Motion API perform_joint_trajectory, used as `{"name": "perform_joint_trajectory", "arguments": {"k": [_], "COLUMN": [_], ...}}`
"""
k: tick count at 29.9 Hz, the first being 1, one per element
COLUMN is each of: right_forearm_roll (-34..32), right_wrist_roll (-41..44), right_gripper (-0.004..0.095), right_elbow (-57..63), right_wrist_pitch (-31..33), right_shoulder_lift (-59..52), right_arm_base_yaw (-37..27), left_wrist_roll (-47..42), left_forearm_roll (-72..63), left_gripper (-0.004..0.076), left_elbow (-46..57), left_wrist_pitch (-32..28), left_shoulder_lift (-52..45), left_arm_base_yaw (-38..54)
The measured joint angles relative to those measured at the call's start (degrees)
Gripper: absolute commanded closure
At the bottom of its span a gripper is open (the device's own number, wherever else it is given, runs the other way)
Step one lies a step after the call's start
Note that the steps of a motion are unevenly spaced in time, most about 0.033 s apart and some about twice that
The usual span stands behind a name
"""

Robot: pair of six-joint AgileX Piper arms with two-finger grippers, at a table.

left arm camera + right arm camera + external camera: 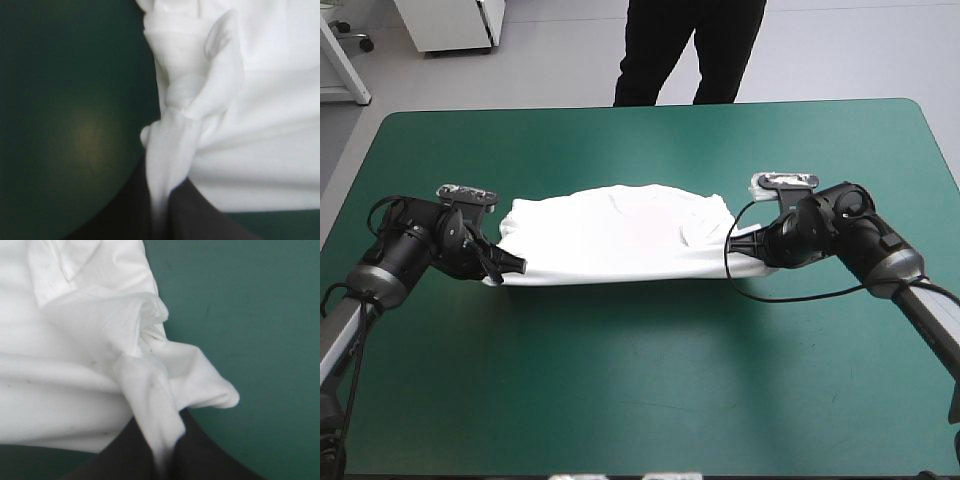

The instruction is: Fold the cloth

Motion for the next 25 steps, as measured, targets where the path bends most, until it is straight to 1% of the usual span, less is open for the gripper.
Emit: {"name": "perform_joint_trajectory", "arguments": {"k": [4, 12, 20, 25], "right_forearm_roll": [-0.3, -0.3, 0.69, 3.97], "right_wrist_roll": [0.04, -2.11, -2.87, -6.01], "right_gripper": [0.0925, 0.0925, 0.0925, 0.0922], "right_elbow": [-4.49, -13.92, -23.8, -27.97], "right_wrist_pitch": [-0.35, -1.17, -1.17, -0.98], "right_shoulder_lift": [2.98, 12.18, 21.86, 26.82], "right_arm_base_yaw": [-2.06, -5.48, -8.74, -10.31], "left_wrist_roll": [-0.02, -0.02, -0.02, -1.06], "left_forearm_roll": [0.46, 0.58, 1.28, 2.08], "left_gripper": [0.0733, 0.0733, 0.0733, 0.0733], "left_elbow": [-2.77, -11.56, -24.97, -30.5], "left_wrist_pitch": [-2.93, -6.58, -7.74, -8.0], "left_shoulder_lift": [2.41, 13.78, 24.96, 31.36], "left_arm_base_yaw": [0.0, 0.0, 0.0, 0.0]}}
